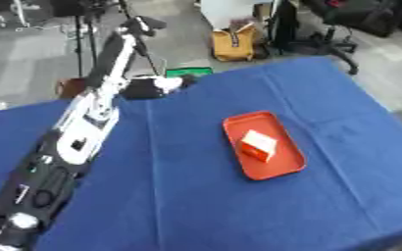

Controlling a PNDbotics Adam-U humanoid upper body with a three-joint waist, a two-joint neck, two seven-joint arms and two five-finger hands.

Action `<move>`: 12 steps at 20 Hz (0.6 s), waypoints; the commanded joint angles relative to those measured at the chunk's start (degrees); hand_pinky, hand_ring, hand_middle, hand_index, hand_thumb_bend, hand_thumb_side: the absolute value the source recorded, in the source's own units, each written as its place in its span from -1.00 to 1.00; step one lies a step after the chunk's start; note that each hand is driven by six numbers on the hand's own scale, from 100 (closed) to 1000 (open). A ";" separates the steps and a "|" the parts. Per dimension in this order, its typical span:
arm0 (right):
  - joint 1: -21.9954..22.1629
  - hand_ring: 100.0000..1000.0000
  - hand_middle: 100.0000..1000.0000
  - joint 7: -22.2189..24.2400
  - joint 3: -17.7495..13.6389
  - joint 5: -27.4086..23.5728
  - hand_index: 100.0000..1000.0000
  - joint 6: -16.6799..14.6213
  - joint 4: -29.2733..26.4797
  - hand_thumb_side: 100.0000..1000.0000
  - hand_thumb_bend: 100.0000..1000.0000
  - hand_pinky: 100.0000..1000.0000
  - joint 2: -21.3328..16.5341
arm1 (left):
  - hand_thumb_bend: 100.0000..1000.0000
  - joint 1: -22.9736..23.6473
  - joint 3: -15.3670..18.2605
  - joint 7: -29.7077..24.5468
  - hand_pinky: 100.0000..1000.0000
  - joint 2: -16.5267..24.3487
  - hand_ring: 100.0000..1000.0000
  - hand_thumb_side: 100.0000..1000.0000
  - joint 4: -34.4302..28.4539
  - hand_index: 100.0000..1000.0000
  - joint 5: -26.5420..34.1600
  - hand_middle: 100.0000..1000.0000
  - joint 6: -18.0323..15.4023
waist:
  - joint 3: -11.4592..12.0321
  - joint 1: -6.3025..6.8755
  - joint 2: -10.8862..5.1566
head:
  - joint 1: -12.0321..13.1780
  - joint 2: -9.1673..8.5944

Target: Pick up objects on the table and place them in the box.

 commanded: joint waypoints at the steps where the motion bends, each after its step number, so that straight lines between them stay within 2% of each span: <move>1: -0.37 0.35 0.27 -0.56 -0.79 0.77 0.63 0.11 -0.91 -0.06 -0.10 0.13 -1.81 | 0.58 2.70 4.29 2.32 -0.10 4.68 0.44 0.19 -6.07 0.60 8.86 0.41 -0.04 | 0.45 -0.21 -0.79 | -0.37 -0.32; 4: -0.28 0.35 0.27 -0.82 -0.88 0.87 0.63 0.27 -0.91 -0.06 -0.10 0.13 -2.04 | 0.57 7.01 6.96 3.05 -0.10 6.25 0.44 0.20 -8.59 0.60 13.38 0.41 -1.08 | 1.37 -0.02 -0.92 | -0.31 -0.06; 5: -0.18 0.35 0.27 -0.84 -0.89 0.91 0.63 0.34 -0.91 -0.07 -0.10 0.13 -2.15 | 0.50 8.42 8.03 3.57 -0.13 6.11 0.43 0.31 -8.85 0.60 14.33 0.40 -1.19 | 1.96 0.12 -1.02 | -0.24 0.12; 7: -0.04 0.36 0.28 -0.85 -0.89 0.95 0.63 0.48 -0.91 -0.07 -0.10 0.13 -2.36 | 0.46 11.34 10.35 5.17 -0.16 5.71 0.42 0.38 -9.38 0.61 16.29 0.39 -1.62 | 2.99 0.38 -1.17 | -0.06 0.41; 9: 0.03 0.36 0.28 -0.86 -0.91 1.01 0.63 0.62 -0.91 -0.07 -0.10 0.13 -2.61 | 0.44 14.94 12.64 6.42 -0.17 4.84 0.41 0.43 -10.03 0.64 17.81 0.39 -2.65 | 4.30 0.66 -1.33 | -0.06 0.90; 12: 0.34 0.36 0.28 -0.83 -0.87 1.05 0.63 0.76 -0.91 -0.07 -0.10 0.13 -2.66 | 0.44 17.61 14.40 7.32 -0.17 3.70 0.41 0.45 -10.69 0.65 18.73 0.40 -3.97 | 5.19 0.64 -1.56 | 0.42 1.29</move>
